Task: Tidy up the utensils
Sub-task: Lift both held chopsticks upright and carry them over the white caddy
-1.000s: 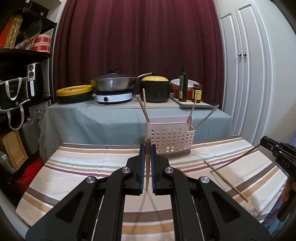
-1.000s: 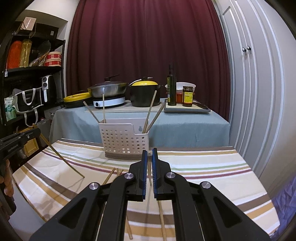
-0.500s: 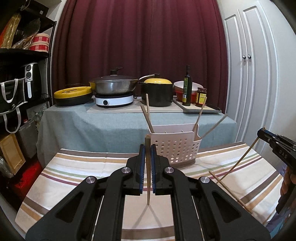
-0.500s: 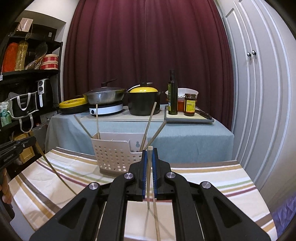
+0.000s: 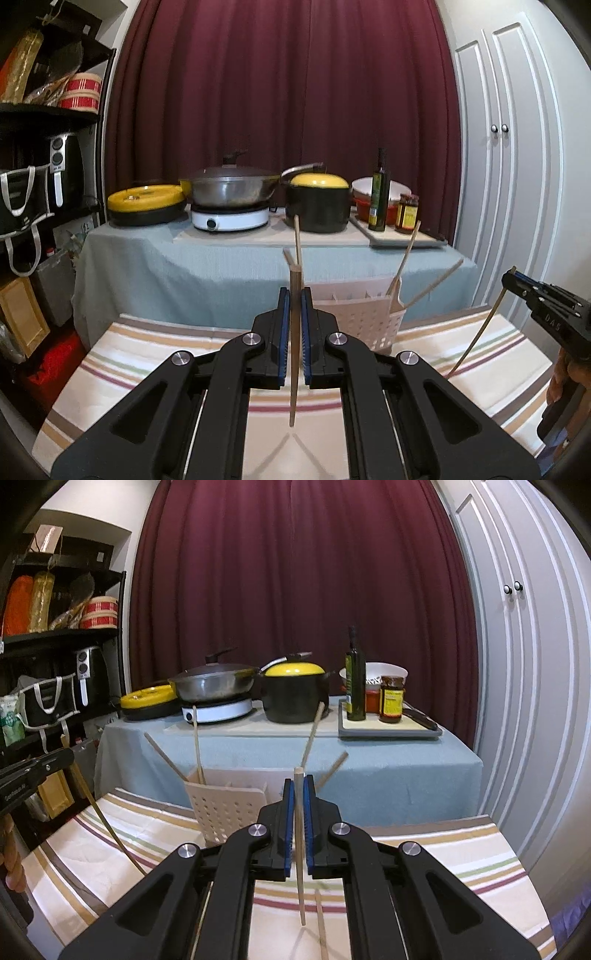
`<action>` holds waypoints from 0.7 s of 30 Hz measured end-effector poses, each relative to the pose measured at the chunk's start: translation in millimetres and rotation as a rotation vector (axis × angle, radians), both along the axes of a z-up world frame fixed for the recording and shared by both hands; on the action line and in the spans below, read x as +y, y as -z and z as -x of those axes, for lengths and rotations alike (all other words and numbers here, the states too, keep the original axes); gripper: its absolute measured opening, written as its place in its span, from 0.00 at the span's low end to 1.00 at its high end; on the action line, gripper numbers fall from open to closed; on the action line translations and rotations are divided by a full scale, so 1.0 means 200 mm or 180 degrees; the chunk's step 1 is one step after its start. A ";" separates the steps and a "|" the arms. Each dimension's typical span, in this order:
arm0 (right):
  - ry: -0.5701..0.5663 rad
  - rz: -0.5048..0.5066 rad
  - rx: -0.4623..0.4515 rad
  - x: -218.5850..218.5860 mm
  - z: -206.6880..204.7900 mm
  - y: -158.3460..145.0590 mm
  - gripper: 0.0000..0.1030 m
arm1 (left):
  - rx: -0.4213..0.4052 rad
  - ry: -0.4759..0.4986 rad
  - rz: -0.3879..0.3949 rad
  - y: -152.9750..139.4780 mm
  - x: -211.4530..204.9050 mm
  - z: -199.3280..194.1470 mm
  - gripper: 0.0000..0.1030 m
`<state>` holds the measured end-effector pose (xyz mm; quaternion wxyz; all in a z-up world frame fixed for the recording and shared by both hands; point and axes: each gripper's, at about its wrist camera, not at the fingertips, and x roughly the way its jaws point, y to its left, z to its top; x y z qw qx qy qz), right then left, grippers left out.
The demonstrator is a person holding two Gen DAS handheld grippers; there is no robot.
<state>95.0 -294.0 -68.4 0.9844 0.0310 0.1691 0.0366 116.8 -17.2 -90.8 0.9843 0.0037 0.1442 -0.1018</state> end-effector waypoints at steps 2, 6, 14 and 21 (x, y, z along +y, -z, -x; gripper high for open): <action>-0.0027 -0.0008 -0.0057 0.00 -0.01 -0.04 0.05 | -0.0071 0.0018 0.0001 -0.04 -0.02 -0.01 0.06; -0.0091 -0.0030 -0.0163 0.01 -0.05 -0.12 0.05 | -0.0195 0.0068 0.0012 -0.14 -0.05 -0.03 0.06; -0.0174 -0.0062 -0.0492 0.03 -0.15 -0.33 0.05 | -0.0456 0.0169 0.0075 -0.35 -0.11 -0.12 0.06; -0.0223 -0.0071 -0.0709 0.05 -0.26 -0.45 0.05 | -0.0642 0.0214 0.0120 -0.48 -0.17 -0.26 0.06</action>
